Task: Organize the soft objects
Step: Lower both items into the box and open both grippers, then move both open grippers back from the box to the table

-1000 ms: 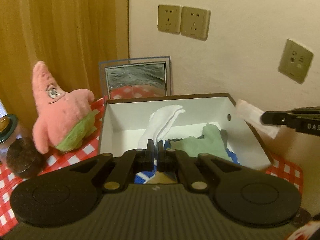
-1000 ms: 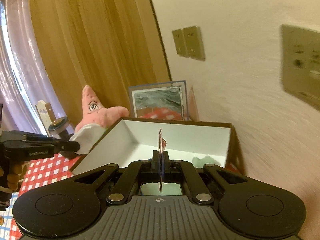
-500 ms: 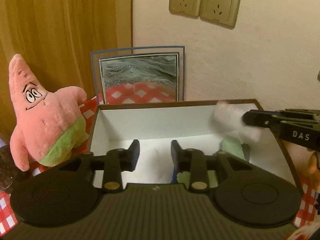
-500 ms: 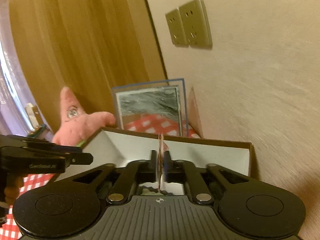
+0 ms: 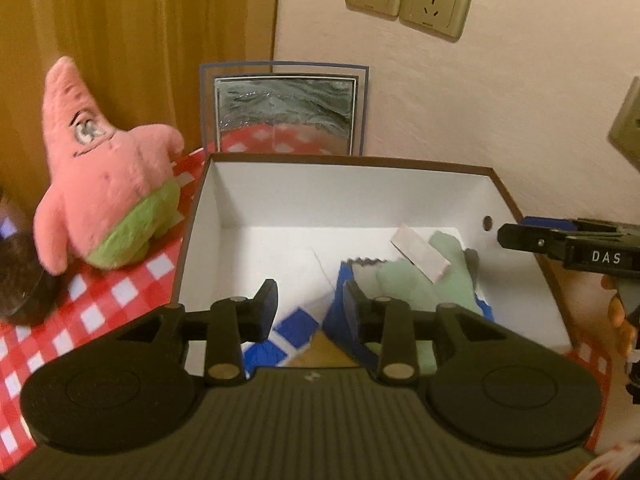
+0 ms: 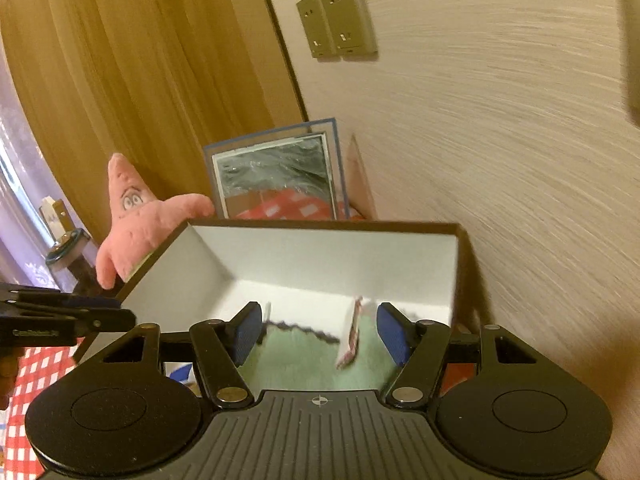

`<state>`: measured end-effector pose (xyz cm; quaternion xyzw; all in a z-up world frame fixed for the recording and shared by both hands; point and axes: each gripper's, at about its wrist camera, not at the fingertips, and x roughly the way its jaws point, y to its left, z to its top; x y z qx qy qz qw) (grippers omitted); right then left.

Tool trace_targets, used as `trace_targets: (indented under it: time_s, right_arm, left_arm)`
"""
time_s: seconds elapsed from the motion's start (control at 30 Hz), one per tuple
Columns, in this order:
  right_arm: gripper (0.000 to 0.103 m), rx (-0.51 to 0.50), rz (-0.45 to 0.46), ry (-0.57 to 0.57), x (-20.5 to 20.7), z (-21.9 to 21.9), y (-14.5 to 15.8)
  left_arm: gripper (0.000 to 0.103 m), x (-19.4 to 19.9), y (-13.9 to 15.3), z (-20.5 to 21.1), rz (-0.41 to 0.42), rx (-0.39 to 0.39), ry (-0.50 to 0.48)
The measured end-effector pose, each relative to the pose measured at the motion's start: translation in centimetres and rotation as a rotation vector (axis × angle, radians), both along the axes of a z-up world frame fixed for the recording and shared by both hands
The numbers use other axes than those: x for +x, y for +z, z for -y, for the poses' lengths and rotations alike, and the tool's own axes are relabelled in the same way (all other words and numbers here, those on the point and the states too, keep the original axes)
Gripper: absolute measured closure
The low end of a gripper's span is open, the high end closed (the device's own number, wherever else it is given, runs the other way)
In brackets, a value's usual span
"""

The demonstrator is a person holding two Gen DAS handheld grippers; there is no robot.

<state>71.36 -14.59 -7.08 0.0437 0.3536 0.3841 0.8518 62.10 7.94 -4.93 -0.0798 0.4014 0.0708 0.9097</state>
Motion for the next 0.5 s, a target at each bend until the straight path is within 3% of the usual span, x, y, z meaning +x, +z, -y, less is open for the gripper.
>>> trace_targets:
  time_s: [0.5]
  right_arm:
    - [0.039,0.07,-0.03,-0.117,-5.7,8.4,2.3]
  left_arm:
    - [0.071,-9.5,3.9,3.2,0.026,-0.017,0.067]
